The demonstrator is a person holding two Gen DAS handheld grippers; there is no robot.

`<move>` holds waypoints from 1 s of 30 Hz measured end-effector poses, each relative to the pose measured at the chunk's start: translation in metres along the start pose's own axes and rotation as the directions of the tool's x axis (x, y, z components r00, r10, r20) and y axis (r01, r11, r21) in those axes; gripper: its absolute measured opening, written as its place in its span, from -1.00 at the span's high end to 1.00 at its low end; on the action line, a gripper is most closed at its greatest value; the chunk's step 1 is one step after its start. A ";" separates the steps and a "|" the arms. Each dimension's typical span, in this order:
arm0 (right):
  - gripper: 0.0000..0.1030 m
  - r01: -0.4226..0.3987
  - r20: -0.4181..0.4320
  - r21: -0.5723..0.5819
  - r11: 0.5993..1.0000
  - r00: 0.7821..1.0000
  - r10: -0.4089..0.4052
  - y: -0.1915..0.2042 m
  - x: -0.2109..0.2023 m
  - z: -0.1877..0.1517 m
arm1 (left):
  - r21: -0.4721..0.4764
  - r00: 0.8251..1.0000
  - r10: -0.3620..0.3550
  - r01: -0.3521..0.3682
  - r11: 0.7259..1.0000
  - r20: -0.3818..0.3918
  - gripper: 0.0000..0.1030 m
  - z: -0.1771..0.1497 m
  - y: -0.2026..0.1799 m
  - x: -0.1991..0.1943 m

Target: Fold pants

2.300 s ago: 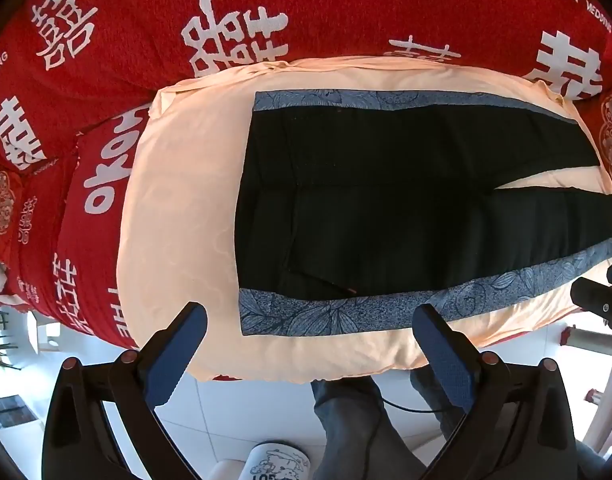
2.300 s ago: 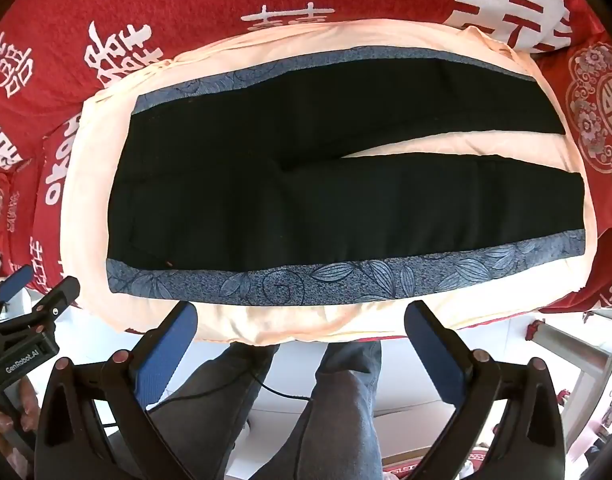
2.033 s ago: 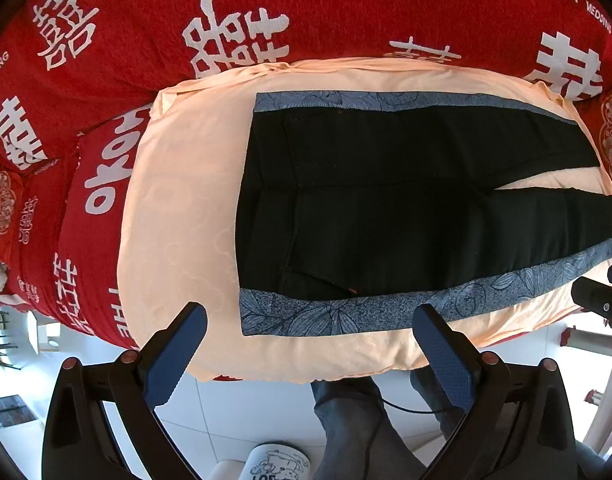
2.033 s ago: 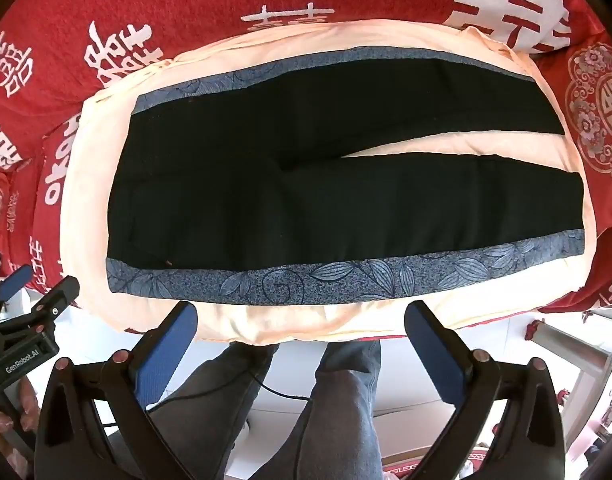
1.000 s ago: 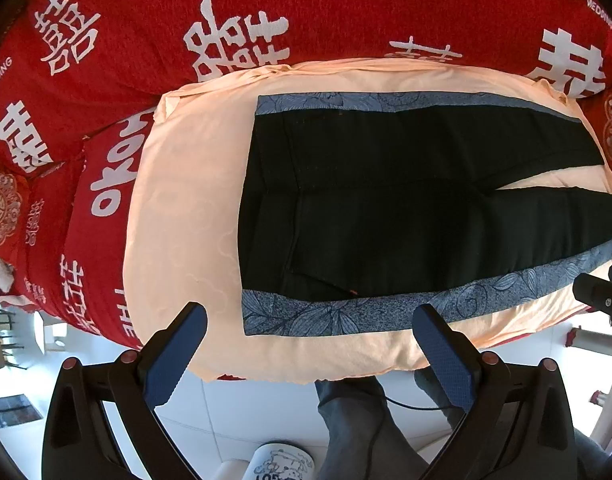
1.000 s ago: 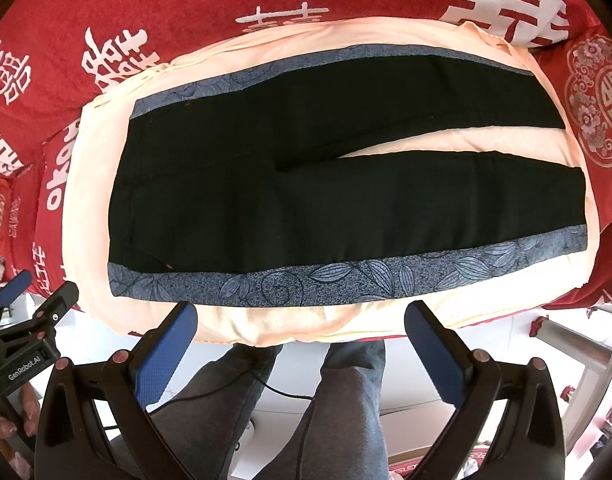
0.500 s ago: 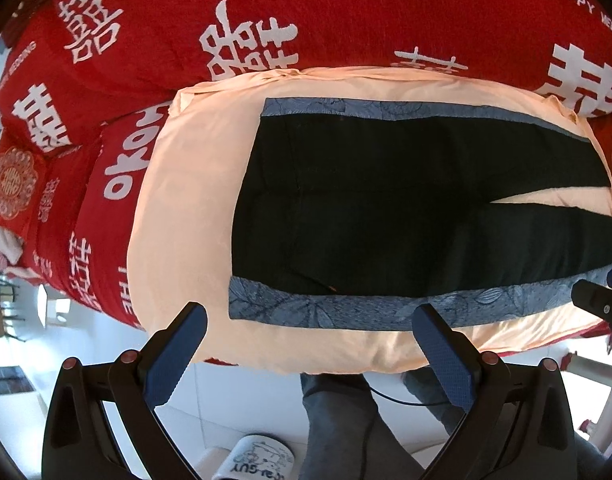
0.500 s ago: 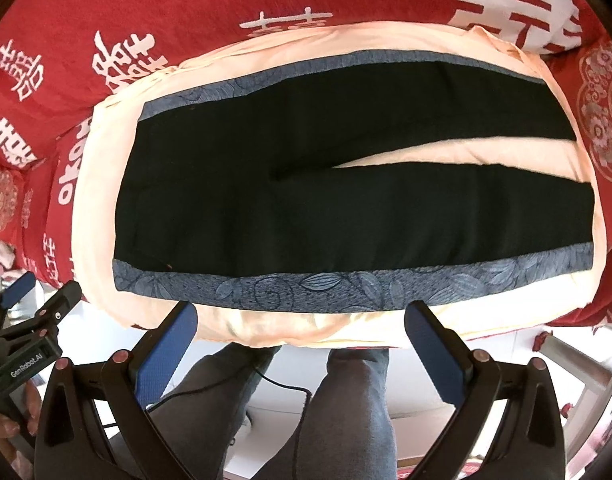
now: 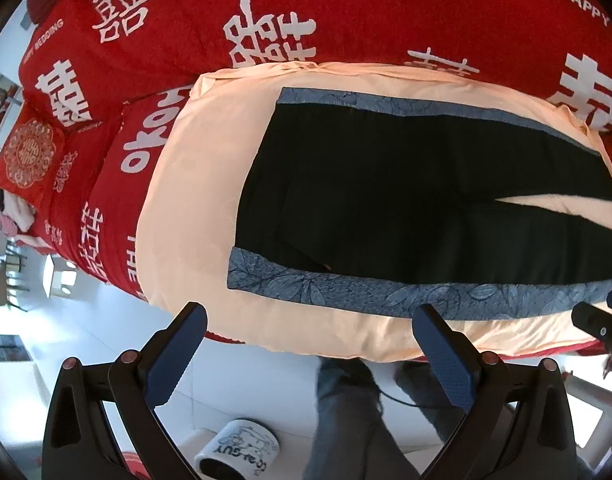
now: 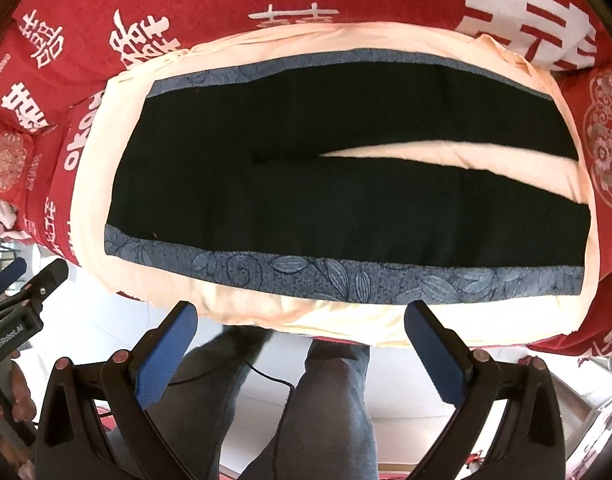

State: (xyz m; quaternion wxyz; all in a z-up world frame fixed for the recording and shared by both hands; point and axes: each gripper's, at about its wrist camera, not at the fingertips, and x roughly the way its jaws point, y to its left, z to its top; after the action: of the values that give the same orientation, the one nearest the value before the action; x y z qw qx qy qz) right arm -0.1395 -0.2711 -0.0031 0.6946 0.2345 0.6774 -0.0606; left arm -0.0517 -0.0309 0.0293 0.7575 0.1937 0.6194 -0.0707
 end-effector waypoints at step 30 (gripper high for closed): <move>-0.82 -0.518 -0.004 0.264 0.814 0.843 0.538 0.087 0.202 -0.027 | -0.285 0.864 -0.502 0.476 0.832 -0.022 -1.00 -0.035 0.103 0.204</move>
State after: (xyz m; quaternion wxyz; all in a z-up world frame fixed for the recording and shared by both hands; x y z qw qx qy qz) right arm -0.1137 -0.1364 -0.1768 0.6214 0.5017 0.5990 0.0580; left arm -0.0019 0.1038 -0.1520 0.7026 -0.0731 0.6877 -0.1677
